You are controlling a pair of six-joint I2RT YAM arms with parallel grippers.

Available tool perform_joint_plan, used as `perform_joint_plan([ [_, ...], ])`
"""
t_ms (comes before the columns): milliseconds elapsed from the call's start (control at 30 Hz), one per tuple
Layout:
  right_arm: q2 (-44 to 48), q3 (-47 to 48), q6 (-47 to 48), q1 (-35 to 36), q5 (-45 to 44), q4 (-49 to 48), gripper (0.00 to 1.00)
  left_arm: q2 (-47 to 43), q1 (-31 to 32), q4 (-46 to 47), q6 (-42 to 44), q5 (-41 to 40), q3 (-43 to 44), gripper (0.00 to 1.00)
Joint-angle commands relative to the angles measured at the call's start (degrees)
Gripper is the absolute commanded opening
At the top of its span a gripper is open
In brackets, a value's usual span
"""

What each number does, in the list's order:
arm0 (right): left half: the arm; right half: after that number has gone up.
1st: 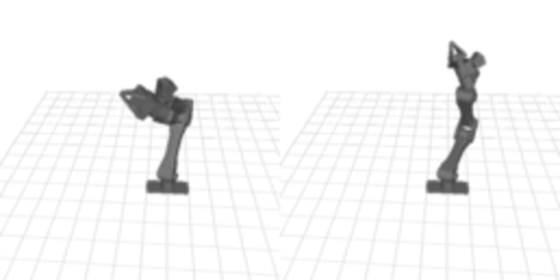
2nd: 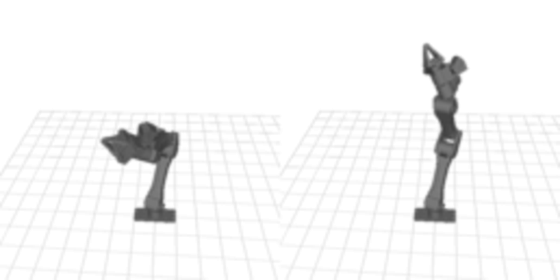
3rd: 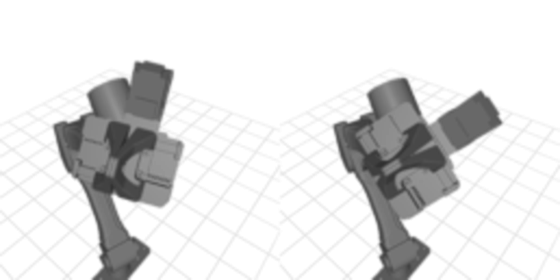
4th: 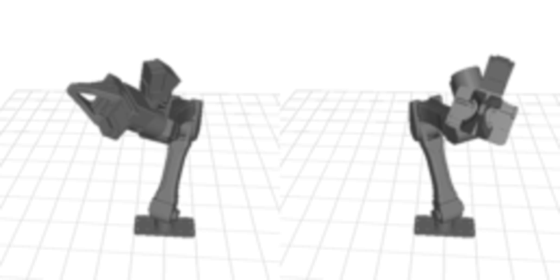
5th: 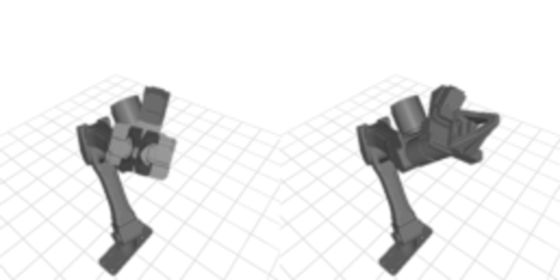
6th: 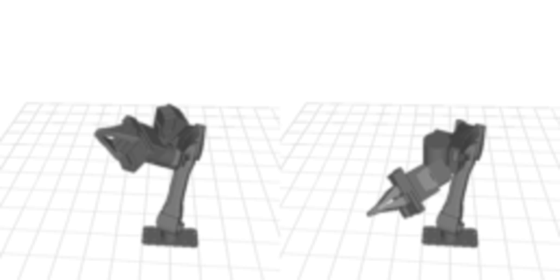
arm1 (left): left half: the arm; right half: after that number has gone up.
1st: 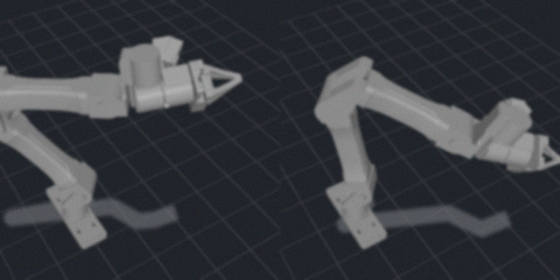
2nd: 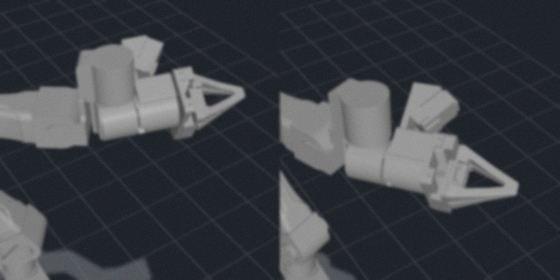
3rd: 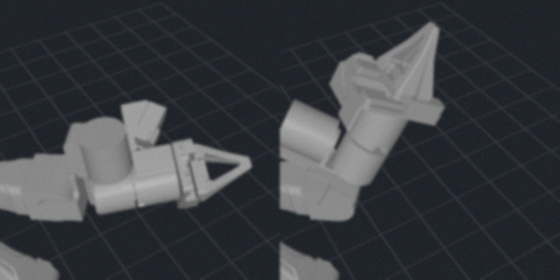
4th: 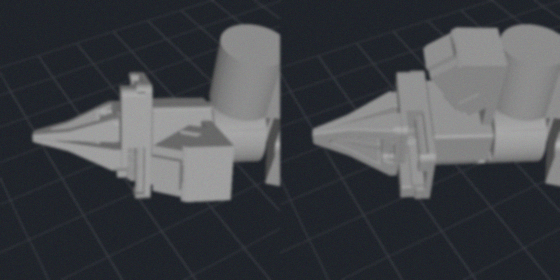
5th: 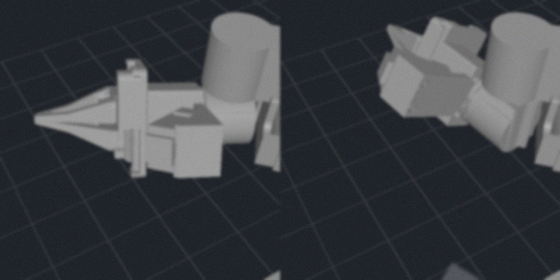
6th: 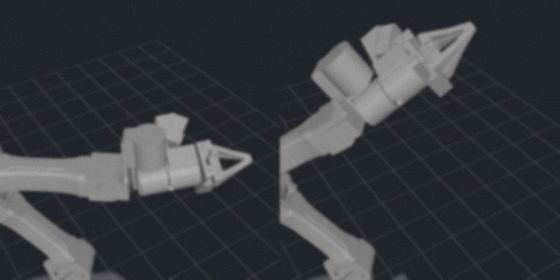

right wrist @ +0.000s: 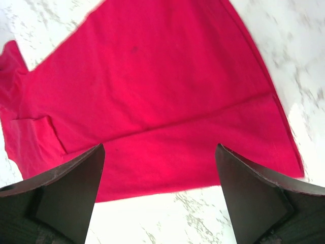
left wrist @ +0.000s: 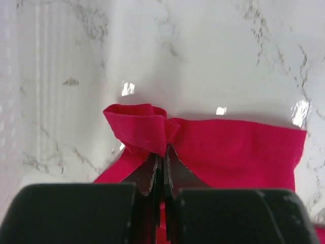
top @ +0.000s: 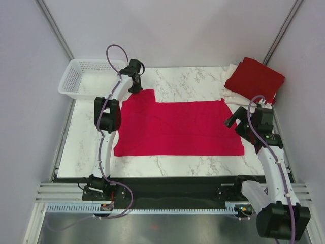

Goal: Fold and stack the t-shirts
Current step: Fold the tshirt

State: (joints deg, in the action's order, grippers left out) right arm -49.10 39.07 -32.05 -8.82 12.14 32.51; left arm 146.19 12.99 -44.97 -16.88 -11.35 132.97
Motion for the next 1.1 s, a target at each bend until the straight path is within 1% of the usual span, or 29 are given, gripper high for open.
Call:
perform_joint_plan([
  [0, -6.84, 8.8, 0.68, 5.29, -9.66, -2.45, 0.98, -9.59, 0.28, -1.44, 0.8, 0.63, -3.66, 0.02],
  [67, -11.96, 11.89, 0.85, 6.62, -11.08, -2.8, 0.98, -11.18, 0.36, -1.52, 1.41, 1.42, -4.9, 0.02],
  [100, -16.85, 14.52, 1.03, 6.88, -11.35, -4.98, 0.95, -11.89, 0.28, -1.44, 1.5, 1.51, -6.22, 0.02],
  [133, -19.6, 16.2, 1.2, 7.67, -11.79, -5.61, 0.94, -13.2, 0.36, -1.52, 1.5, 1.6, -7.01, 0.02],
  [167, -22.24, 20.04, 1.73, 8.11, -12.49, -6.49, 0.9, -14.08, 0.37, -1.44, 1.68, 1.51, -8.76, 0.02],
  [200, -27.75, 22.26, 2.34, 8.38, -15.1, -6.67, 0.9, -14.87, 0.37, -1.52, 1.68, 1.25, -9.82, 0.02],
  [233, -30.76, 24.71, 2.96, 10.38, -16.52, -6.41, 0.89, -16.45, 0.37, -1.52, 1.77, 0.73, -10.88, 0.02],
  [267, -33.58, 29.52, 3.4, 11.01, -18.02, -5.36, 0.86, -17.07, 0.28, -1.44, 2.2, 0.28, -12.54, 0.02],
  [300, -39.08, 31.66, 4.27, 11.63, -20.64, -5.01, 0.85, -17.6, 0.28, -1.44, 2.38, -0.33, -13.25, 0.02],
  [333, -41.75, 33.6, 4.45, 12.59, -21.97, -4.57, 0.85, -18.39, 0.19, -1.52, 2.99, -1.03, -13.78, 0.02],
  [367, -46.48, 37.01, 4.37, 12.95, -23.55, -3.69, 0.83, -18.57, 0.28, -1.52, 3.17, -1.47, -14.66, 0.02],
  [500, -54.93, 41.96, 3.84, 13.39, -25.23, -3.86, 0.78, -20.42, 0.02, -1.52, 3.87, -5.16, -16.95, 0.02],
  [633, -60.05, 45.56, 3.84, 13.48, -26.2, -4.04, 0.76, -21.38, -0.25, -1.52, 5.1, -9.11, -18.71, 0.02],
  [800, -64.8, 49.61, 3.14, 13.57, -25.77, -4.12, 0.76, -21.91, -1.74, -1.7, 6.25, -10.35, -19.32, 0.02],
  [867, -66.38, 51.01, 2.7, 13.48, -25.24, -3.86, 0.76, -21.91, -2.01, -1.79, 7.3, -14.03, -19.93, 0.02],
  [933, -67.09, 51.63, 2.35, 13.56, -24.36, -3.95, 0.76, -22.18, -2.36, -1.79, 8.27, -15.79, -20.29, 0.02],
  [1067, -68.93, 53.47, 1.82, 13.57, -24.53, -4.03, 0.76, -22.7, -2.71, -1.87, 8.53, -15.72, -20.64, 0.02],
])
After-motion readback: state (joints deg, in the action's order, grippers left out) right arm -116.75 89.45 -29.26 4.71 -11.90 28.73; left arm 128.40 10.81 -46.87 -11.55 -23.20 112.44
